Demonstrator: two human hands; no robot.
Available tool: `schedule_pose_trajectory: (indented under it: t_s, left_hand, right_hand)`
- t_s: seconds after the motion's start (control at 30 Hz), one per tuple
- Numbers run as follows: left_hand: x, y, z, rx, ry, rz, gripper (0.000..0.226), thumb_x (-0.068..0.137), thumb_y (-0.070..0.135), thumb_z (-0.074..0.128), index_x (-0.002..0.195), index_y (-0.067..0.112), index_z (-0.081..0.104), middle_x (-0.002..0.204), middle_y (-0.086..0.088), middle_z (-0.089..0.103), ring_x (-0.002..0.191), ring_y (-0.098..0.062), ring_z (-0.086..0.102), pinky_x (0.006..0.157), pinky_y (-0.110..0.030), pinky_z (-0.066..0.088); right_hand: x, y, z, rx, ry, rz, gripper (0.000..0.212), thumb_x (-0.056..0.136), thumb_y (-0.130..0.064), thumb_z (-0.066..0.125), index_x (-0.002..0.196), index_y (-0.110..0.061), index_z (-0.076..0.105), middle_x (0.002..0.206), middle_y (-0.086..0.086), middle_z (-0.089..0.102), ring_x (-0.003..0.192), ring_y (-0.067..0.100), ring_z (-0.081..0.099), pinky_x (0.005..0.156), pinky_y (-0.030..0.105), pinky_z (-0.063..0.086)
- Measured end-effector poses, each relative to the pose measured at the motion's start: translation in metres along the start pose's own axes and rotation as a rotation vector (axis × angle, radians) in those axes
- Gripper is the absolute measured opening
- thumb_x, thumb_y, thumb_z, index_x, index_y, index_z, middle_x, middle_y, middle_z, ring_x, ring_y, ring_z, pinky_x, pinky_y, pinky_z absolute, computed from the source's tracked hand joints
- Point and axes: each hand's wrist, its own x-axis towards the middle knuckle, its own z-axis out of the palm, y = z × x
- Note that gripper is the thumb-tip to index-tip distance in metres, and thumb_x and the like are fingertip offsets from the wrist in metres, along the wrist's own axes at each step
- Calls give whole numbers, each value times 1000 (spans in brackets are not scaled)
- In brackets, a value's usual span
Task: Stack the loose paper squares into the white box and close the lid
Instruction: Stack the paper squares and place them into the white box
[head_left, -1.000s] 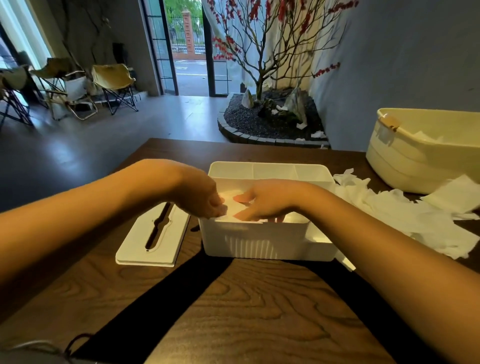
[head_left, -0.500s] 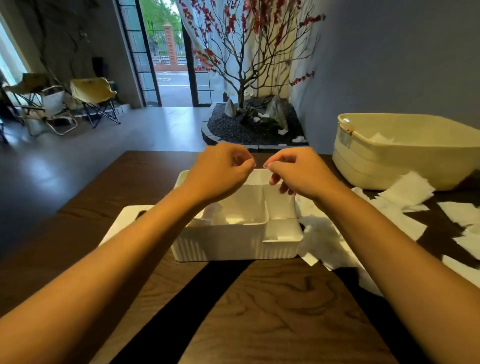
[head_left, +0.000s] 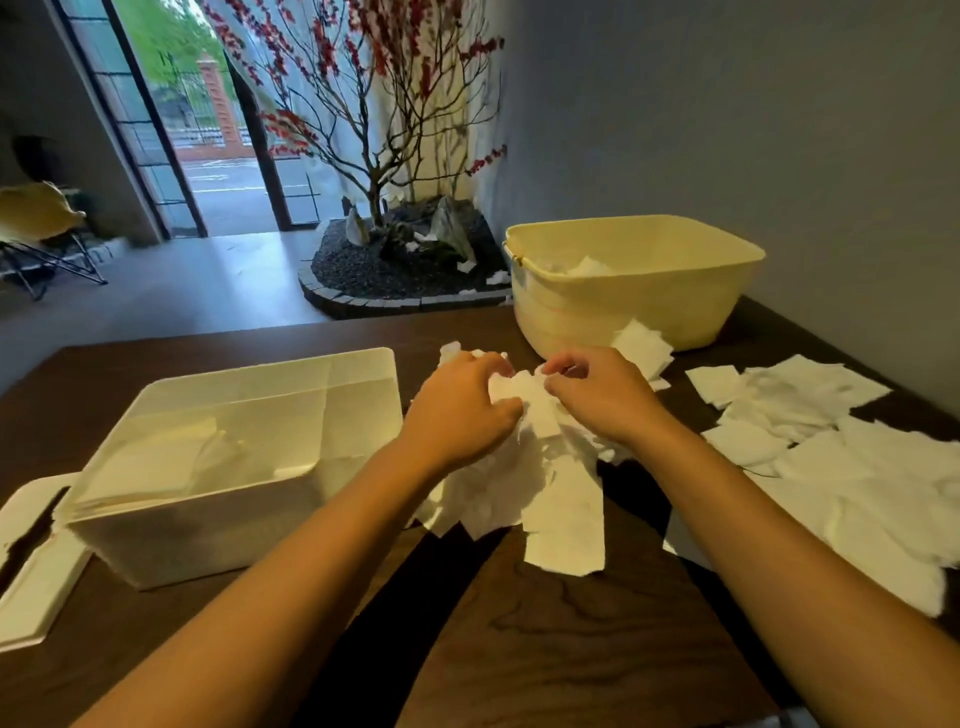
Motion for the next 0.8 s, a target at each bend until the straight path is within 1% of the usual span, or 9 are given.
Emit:
schedule_pose_trajectory:
  t_s: [0.1,0.17,0.23,0.33,0.4,0.53,0.63,0.73,0.8]
  left_hand:
    - [4,-2,24,86,-95,-47,51,93,49,62,137,26,53,141,-4,52,121,-21,53,99,-34,44]
    - [7,-6,37,160,-150,-65,56,93,58,57,138,25,50,142,-5,52,123,-21,50,103,-39,44]
    - [8,-12,51,189,-193,-71,66,91,67,52,144,29,43,149,-4,45,133,-23,43,111,-46,38]
    - [6,-15,69,215,-189,-75,77,87,74,49,152,37,30,160,2,32,145,-25,28,117,-53,21]
    - [7,-16,78,175,-140,-60,75,89,71,51,153,39,27,161,5,29,147,-23,26,118,-50,19]
    - [11,-20,87,45,-13,-31,70,91,62,54,153,38,29,159,9,35,142,-17,32,117,-45,23]
    - [12,-22,91,-105,80,-10,63,92,52,60,149,36,37,152,9,44,133,-12,41,114,-41,35]
    - [11,-28,94,-250,175,5,52,94,44,63,142,32,48,142,10,53,125,-8,50,107,-38,46]
    - [12,-30,94,-290,220,-11,46,95,39,63,138,31,53,137,10,57,121,-6,53,105,-38,48]
  right_hand:
    - [7,19,4,-54,-92,41,21,93,-26,60,113,-29,67,117,0,63,106,19,58,90,33,47]
    - [9,28,8,-51,-179,62,22,94,-27,59,114,-27,67,118,0,62,107,18,58,91,33,49]
    - [12,36,12,-65,-230,70,24,95,-24,57,117,-25,68,117,-2,62,109,16,57,93,34,50]
    - [22,44,15,-52,-181,88,25,95,-22,55,116,-25,67,116,-3,64,107,16,58,95,36,51]
    - [30,48,14,-16,-124,92,21,95,-21,55,111,-26,68,113,-3,65,103,15,59,91,35,53]
    - [38,59,17,62,64,53,18,96,-19,57,108,-26,69,107,-3,67,97,16,61,83,33,52]
    - [39,64,21,12,174,-13,23,97,-17,57,116,-26,66,112,-4,65,99,13,59,83,30,52]
    - [36,62,21,-128,161,-90,43,94,-7,57,130,-31,57,131,-6,52,119,15,48,95,34,50]
    - [32,61,20,-213,46,-121,65,88,-1,55,142,-36,44,145,-10,38,133,15,33,107,36,42]
